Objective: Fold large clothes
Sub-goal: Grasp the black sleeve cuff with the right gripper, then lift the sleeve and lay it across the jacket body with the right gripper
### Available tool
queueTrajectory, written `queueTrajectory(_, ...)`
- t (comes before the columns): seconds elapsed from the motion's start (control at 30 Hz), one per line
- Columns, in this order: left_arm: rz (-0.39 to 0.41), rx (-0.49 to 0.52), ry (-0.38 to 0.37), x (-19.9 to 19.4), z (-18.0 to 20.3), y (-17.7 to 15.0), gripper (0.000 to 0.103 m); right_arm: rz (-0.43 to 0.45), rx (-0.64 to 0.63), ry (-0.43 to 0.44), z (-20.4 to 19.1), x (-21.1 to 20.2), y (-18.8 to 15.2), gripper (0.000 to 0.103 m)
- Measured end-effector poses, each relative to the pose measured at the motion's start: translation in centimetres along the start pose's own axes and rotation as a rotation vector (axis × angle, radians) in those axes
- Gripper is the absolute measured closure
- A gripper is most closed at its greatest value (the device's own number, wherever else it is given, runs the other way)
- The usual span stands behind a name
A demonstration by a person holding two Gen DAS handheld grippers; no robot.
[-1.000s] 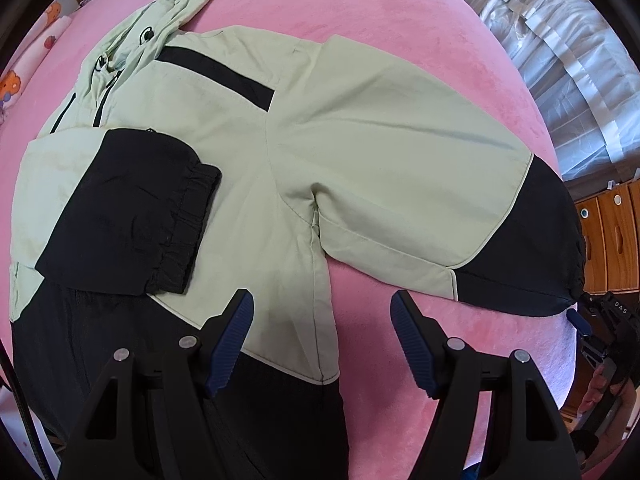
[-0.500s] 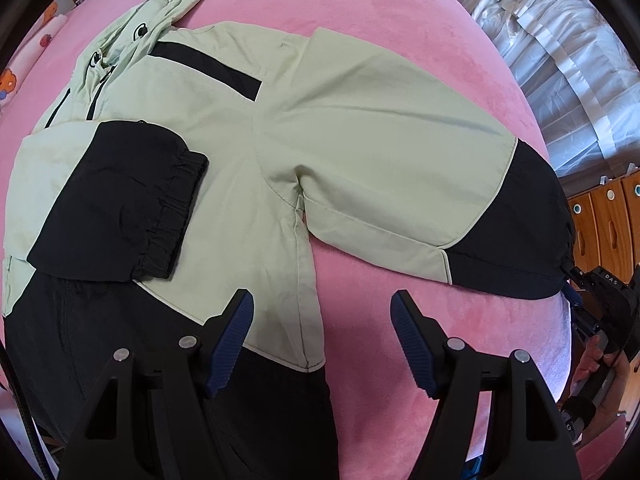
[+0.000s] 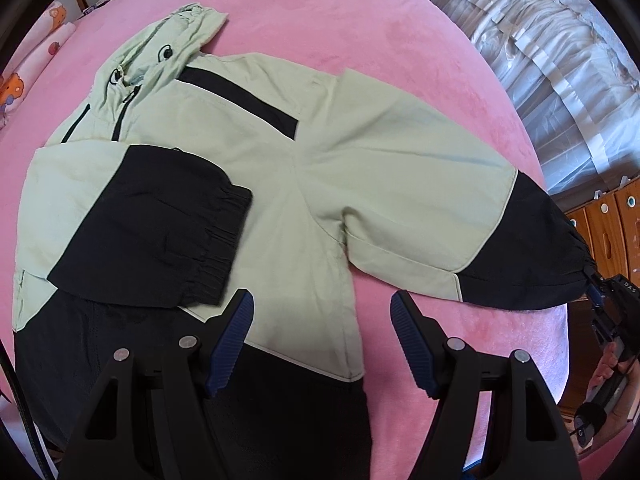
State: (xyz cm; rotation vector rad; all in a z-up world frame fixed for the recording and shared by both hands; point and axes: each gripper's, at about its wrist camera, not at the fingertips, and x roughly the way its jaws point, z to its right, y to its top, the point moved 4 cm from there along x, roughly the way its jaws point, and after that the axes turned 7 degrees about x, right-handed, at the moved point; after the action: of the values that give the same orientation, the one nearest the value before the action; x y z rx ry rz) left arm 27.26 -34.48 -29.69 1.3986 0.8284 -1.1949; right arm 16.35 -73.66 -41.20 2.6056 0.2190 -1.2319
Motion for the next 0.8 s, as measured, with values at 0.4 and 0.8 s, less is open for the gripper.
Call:
queueTrajectory(0.4, 0.067, 0.016, -0.023, -5.7, -9.8, -0.5, 0.033, 0.084, -0.163, 0.176, -12.7, -5.0, -6.0, 0.087)
queueTrajectory(0.8, 0.14, -0.082, -0.032, -9.7, -22.9, -1.8, 0.033, 0.017, -0.354, 0.333, -25.9, -4.6, -19.3, 0.087)
